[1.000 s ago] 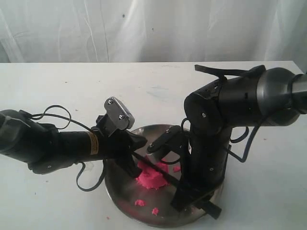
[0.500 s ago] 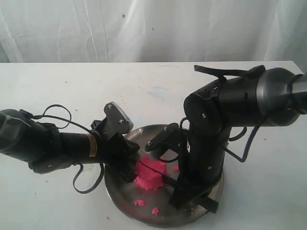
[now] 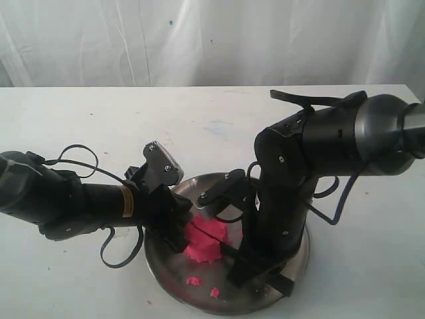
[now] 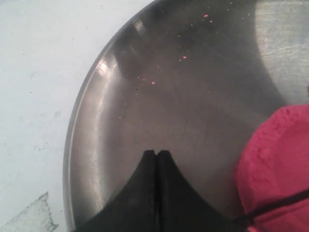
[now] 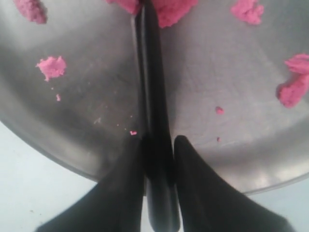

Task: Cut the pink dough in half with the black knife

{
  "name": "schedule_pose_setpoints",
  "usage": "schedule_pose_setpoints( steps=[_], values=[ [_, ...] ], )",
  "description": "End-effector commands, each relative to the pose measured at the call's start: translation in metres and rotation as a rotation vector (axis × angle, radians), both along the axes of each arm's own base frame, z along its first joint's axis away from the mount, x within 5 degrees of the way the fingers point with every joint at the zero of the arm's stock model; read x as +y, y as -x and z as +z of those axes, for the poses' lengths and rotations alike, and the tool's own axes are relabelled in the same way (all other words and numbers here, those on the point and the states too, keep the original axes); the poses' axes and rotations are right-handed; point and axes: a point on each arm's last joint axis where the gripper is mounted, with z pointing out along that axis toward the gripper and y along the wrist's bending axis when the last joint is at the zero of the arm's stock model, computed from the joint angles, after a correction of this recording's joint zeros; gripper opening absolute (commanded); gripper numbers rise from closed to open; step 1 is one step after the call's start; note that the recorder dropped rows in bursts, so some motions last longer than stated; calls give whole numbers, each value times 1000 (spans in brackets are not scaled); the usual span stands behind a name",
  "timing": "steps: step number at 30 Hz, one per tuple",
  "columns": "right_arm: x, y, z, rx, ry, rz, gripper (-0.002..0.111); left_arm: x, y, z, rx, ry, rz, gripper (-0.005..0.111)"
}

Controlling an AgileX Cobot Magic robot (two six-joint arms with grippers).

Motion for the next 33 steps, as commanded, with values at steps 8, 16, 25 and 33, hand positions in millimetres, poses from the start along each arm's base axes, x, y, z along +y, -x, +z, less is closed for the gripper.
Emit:
schedule_pose_setpoints(
  steps=[8, 16, 25, 33],
  values=[
    [4, -4, 1, -46, -47, -28, 0, 6, 6, -13, 64, -83, 4, 0],
    [4, -5, -3, -56, -41, 16, 0, 8, 6, -17, 82, -98, 10, 0],
    [5, -6, -12, -34, -19, 43, 0, 6, 7, -26, 102, -86, 9, 0],
    [5, -7, -12, -40, -24, 44, 0, 5, 6, -23, 76, -89, -13, 0]
  ],
)
